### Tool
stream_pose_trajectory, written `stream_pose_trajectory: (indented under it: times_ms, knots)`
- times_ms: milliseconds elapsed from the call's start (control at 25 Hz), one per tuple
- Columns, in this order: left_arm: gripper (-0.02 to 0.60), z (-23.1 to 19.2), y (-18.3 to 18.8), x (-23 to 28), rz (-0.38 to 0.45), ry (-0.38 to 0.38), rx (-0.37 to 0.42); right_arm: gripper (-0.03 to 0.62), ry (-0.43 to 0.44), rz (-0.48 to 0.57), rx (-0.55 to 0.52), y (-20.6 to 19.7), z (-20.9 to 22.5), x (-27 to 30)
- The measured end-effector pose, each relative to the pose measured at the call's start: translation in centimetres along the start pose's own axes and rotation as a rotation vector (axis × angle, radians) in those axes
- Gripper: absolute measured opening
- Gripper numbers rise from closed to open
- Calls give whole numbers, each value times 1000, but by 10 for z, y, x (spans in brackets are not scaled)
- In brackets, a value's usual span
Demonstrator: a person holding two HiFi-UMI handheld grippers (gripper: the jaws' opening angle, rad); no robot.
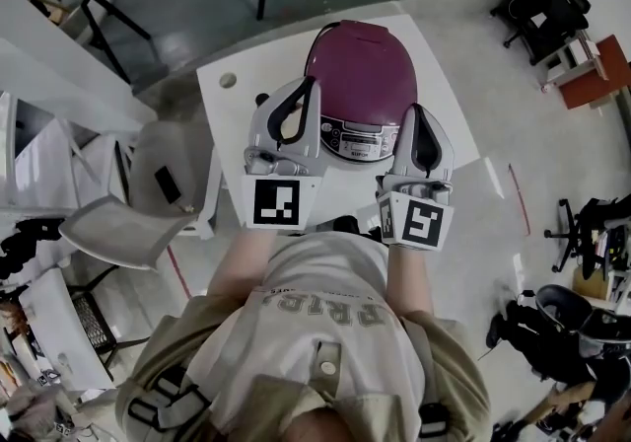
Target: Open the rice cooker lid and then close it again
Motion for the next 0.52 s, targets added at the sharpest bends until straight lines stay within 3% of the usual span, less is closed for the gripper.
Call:
stream_pose_trajectory:
  times_ms: [520]
  knots:
    - [12, 0, -1, 5, 2, 8, -3, 0, 1, 1, -18, 2, 5, 4]
Point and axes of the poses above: the fingertips, and each gripper's own axes: x forward along the fingers, z to its right, y out of its top, the point moved 7 cm from there along -x, backward along the fingers, and after that the axes turned 3 degrees about -y, right-handed, at the moved point
